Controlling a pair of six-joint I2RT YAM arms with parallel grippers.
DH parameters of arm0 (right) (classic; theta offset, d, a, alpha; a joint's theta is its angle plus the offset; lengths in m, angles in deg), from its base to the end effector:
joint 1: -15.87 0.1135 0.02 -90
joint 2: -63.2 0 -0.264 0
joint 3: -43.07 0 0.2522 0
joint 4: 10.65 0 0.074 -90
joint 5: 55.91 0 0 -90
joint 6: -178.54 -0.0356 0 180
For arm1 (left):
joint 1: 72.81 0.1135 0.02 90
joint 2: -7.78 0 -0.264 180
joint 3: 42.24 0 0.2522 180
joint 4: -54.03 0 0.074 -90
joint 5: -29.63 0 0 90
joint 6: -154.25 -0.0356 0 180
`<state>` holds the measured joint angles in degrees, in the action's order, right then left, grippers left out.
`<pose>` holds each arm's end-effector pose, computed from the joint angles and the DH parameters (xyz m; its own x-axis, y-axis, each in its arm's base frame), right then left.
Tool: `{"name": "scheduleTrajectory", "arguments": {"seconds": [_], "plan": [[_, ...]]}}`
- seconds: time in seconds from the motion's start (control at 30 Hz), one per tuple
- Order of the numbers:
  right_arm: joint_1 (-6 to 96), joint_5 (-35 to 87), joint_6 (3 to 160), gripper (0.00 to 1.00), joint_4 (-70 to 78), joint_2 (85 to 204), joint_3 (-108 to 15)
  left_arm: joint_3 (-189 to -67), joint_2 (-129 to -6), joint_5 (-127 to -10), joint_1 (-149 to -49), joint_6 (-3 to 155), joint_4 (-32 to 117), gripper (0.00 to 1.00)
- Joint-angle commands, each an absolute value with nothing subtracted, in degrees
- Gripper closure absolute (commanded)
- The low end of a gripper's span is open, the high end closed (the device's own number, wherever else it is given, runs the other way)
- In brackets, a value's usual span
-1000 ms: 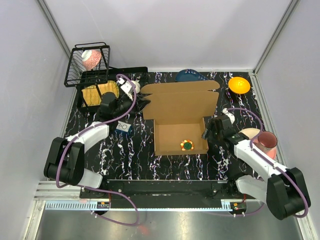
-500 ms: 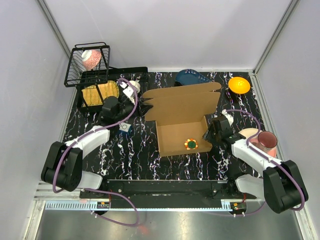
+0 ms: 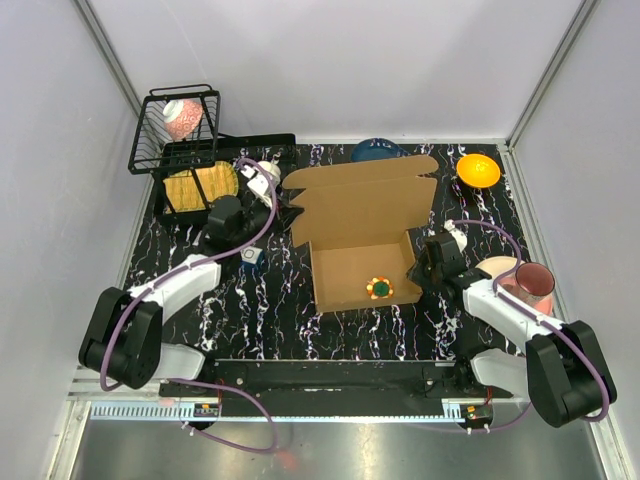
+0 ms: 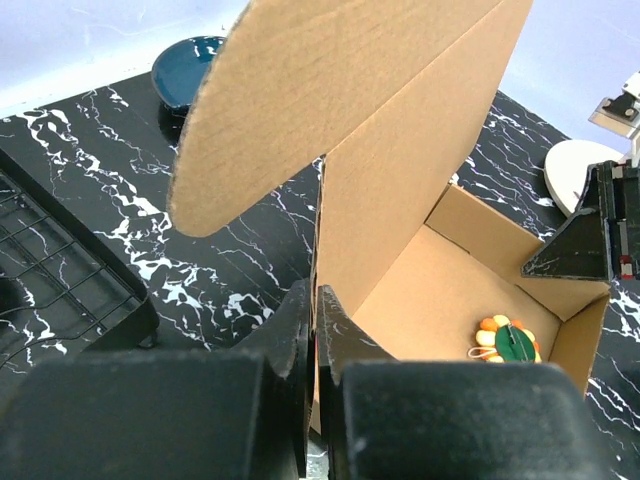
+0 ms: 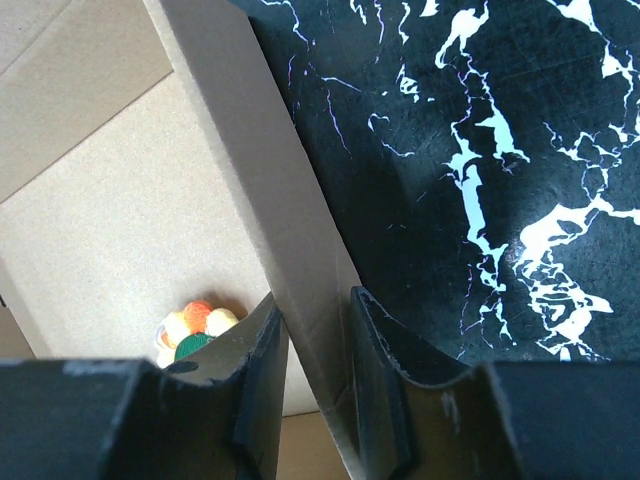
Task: Fold the paper box
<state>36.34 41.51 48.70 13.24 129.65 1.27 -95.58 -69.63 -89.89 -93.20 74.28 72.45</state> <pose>0.2041 0.0713 0.1684 -0.7099 0.4131 -0.5704 0.2450 0.9042 0.3499 0.2725 -0.1200 0.2580 -0.2237 -0.0785 -0.9715 0.7351 0.6409 -0.2211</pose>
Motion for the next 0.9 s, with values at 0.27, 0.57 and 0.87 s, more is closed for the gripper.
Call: {"name": "scheduleTrajectory", "arguments": {"seconds": [0.27,0.57,0.87], "plan": [[36.7,39.1,44.6,0.69,8.12,129.99,2.85,-92.04,-66.22,-52.57,-108.84,80.75,75.33,1.0],[36.7,38.4,43.63,0.68,7.06,131.49,2.94,-93.26,-70.53,-24.35,-116.05,93.44,68.93,1.0],[36.61,39.8,49.14,0.29,19.18,119.73,-2.59,-95.12,-72.03,-25.82,-116.23,83.69,69.53,1.0]]}}
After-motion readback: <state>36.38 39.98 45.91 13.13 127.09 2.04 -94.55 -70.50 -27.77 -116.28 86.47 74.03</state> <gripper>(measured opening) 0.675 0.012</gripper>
